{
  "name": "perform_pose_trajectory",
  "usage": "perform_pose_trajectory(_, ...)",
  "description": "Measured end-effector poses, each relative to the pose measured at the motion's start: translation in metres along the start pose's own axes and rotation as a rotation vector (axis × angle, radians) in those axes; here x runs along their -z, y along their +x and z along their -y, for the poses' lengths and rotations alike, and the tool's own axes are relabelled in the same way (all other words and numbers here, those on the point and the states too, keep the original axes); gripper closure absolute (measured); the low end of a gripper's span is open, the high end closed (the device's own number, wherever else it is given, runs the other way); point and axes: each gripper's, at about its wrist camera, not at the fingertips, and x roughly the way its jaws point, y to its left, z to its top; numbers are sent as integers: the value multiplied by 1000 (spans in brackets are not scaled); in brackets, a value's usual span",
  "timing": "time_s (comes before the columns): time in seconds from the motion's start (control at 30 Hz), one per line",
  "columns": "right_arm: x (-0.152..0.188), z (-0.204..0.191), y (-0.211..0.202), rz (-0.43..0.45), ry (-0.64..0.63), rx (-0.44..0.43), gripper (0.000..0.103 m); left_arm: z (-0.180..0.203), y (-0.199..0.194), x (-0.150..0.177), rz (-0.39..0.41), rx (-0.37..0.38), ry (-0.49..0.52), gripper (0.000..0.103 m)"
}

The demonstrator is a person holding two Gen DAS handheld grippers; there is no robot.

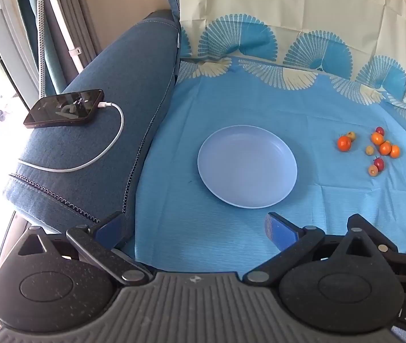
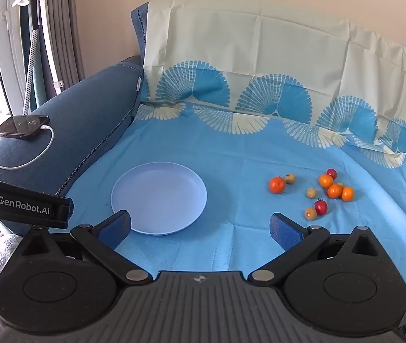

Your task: Organize fruits

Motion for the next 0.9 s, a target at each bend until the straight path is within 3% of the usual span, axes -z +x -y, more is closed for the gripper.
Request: perform_pose_trajectory(0.9, -1, -5, -4, 29, -16, -4, 0, -6, -4, 0, -2, -4, -10, 0)
